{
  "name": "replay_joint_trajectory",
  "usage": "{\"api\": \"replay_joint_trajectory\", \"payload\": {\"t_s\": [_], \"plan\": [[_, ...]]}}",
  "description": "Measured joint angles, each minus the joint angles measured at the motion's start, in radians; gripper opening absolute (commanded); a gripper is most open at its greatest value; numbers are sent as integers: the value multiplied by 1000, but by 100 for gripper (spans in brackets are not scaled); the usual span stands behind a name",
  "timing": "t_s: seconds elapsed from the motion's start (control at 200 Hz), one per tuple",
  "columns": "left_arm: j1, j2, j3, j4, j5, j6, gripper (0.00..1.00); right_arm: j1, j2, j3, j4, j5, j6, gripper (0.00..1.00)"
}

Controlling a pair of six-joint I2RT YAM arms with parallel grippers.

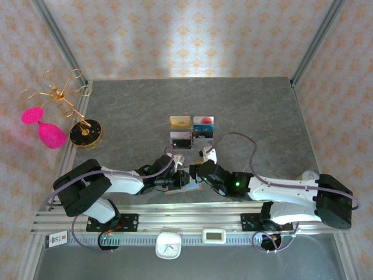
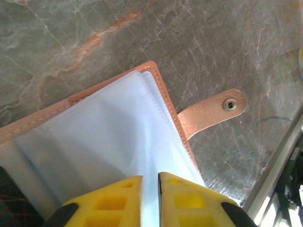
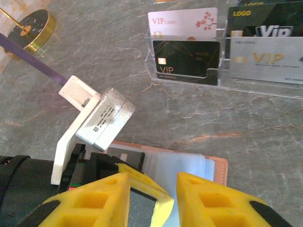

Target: Take the credit cards out of the card holder

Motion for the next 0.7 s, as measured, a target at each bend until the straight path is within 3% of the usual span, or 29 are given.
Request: {"api": "replay_joint_trajectory", "payload": {"t_s": [0.145, 0.29, 0.466, 0.701], "plan": [[0, -38, 1, -6, 3, 5, 18, 0, -13, -1, -18, 11, 10, 29], [2, -265, -73, -31, -76, -12, 9, -13, 4, 4, -14, -55, -11, 25], [80, -471, -176, -98, -147, -22, 0, -97, 147, 48, 43, -307, -32, 20], [108, -437, -220, -164, -169, -13, 0, -187, 316, 86, 106, -591, -1, 20]]}}
